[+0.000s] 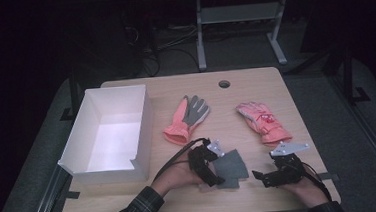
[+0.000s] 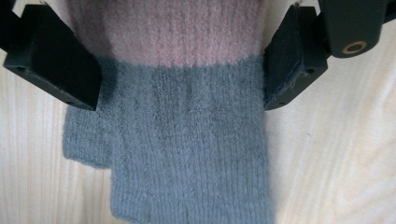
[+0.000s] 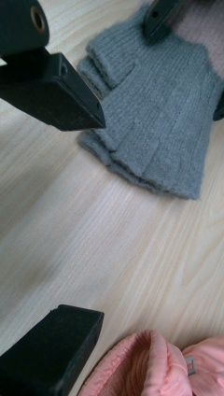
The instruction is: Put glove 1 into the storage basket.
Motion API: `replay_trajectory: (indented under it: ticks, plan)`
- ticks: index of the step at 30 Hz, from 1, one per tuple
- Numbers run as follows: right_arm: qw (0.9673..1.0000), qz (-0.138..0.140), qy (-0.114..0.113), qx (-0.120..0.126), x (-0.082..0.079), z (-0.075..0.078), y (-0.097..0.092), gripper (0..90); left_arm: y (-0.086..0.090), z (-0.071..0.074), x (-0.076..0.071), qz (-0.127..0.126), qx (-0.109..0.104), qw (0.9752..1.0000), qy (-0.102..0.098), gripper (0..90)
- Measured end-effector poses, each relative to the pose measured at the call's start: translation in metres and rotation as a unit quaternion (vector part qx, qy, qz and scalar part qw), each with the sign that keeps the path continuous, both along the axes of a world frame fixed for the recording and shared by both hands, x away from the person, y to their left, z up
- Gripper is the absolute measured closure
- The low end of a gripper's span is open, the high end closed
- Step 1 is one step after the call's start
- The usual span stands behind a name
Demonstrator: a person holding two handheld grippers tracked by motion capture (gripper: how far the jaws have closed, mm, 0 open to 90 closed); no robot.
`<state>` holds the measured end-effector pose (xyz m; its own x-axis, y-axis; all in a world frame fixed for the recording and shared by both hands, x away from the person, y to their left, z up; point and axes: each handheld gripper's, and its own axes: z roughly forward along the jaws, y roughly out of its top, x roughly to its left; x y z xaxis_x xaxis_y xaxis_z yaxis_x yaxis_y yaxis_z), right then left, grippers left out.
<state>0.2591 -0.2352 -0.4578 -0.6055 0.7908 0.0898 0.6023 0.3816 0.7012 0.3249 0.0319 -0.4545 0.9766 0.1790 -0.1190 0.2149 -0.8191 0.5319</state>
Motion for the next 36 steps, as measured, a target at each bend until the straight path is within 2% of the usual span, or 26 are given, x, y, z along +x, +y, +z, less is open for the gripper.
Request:
replay_trajectory:
  ticks: [8, 14, 15, 17, 19, 25, 27, 30, 32, 36]
  plan:
    - [1.0000, 0.007, -0.003, 0.001, 0.000, 0.000, 0.001, 6.6, 0.001, 0.000, -0.003, -0.001, -0.001, 1.0000, 0.005, 23.1]
    - [1.0000, 0.004, -0.001, 0.003, 0.000, 0.000, 0.000, 6.6, 0.001, 0.003, -0.004, -0.010, -0.006, 0.9996, 0.027, 41.6]
    - [1.0000, 0.003, 0.002, 0.003, 0.000, 0.000, 0.001, 6.7, 0.002, 0.003, -0.003, -0.013, -0.008, 0.9993, 0.033, 47.2]
    - [1.0000, 0.005, 0.000, 0.002, 0.000, 0.000, 0.002, 6.6, 0.001, 0.003, -0.004, -0.011, -0.010, 0.9991, 0.041, 51.7]
    - [1.0000, 0.005, 0.002, 0.002, 0.000, 0.000, 0.002, 6.6, 0.001, 0.004, -0.005, -0.012, -0.008, 0.9991, 0.041, 55.9]
    - [1.0000, 0.003, 0.003, 0.002, 0.000, 0.000, 0.001, 6.6, 0.001, 0.007, -0.003, -0.005, -0.008, 0.9988, 0.048, 59.8]
    - [1.0000, 0.004, 0.003, 0.001, 0.000, -0.001, 0.001, 6.6, 0.001, 0.009, -0.004, 0.004, -0.015, 0.9982, 0.057, 60.3]
    - [1.0000, 0.003, 0.003, 0.002, 0.000, 0.000, 0.001, 6.7, 0.002, 0.016, -0.004, 0.002, -0.013, 0.9984, 0.055, 60.7]
    - [1.0000, 0.004, 0.002, 0.001, 0.000, -0.001, 0.001, 6.7, 0.003, 0.020, -0.004, 0.011, -0.020, 0.9978, 0.062, 60.9]
    - [1.0000, 0.005, 0.003, 0.001, 0.000, 0.000, 0.001, 6.7, 0.004, 0.027, -0.003, 0.015, -0.024, 0.9977, 0.061, 61.0]
